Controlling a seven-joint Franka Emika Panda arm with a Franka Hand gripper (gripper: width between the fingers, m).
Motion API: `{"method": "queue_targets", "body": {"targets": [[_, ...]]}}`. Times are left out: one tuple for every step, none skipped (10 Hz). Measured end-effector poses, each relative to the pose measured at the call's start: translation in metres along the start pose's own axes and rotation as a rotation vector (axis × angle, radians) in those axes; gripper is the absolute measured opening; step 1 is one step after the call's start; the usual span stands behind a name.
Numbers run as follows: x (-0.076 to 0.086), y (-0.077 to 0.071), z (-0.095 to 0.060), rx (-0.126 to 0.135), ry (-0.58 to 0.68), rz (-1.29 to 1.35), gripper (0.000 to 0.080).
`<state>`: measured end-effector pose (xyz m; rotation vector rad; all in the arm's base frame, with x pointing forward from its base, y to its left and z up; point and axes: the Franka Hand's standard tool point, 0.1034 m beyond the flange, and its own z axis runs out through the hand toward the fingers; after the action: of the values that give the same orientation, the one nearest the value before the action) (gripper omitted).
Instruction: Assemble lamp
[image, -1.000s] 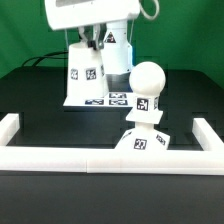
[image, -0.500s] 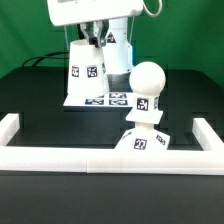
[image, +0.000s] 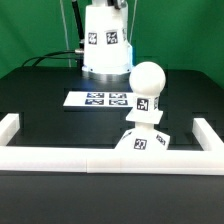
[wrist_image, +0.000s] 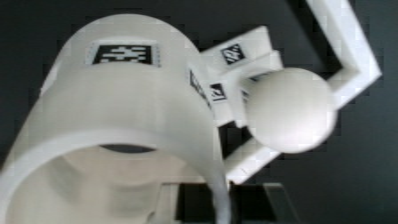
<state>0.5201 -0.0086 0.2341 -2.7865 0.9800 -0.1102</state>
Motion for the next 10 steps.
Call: {"method": "queue_targets", "body": {"targets": [[-0.003,-0.012,-0.007,-0.007,-0.017,0.037,0.0042],[-0.002,-0.013,-0.007,-0.003,-0.011,0.024,0.0042],[-0.002,-0.011,-0.006,-0.005,-0.013,0.028,0.0042],[-0.002,-0.011,-0.006,-0.005,-0.013,0.027,0.0042],[-0.002,-0.011,-0.006,-0.005,-0.014,0.026,0.0042],[0.001,-0.015,-0.012,-0.002,-0.017,0.019,0.0042],[0.004,-0.027,-0.018,0.008,-0.004,0.009,0.0042],[0.006,-0.042,-0.019,0.01,0.006,-0.009,0.0042],[0.01,-0.058,-0.015,0.007,0.015,-0.031,0.0042],[0.015,-0.071,-0.01,0.004,0.023,-0.052,0.0042]]}}
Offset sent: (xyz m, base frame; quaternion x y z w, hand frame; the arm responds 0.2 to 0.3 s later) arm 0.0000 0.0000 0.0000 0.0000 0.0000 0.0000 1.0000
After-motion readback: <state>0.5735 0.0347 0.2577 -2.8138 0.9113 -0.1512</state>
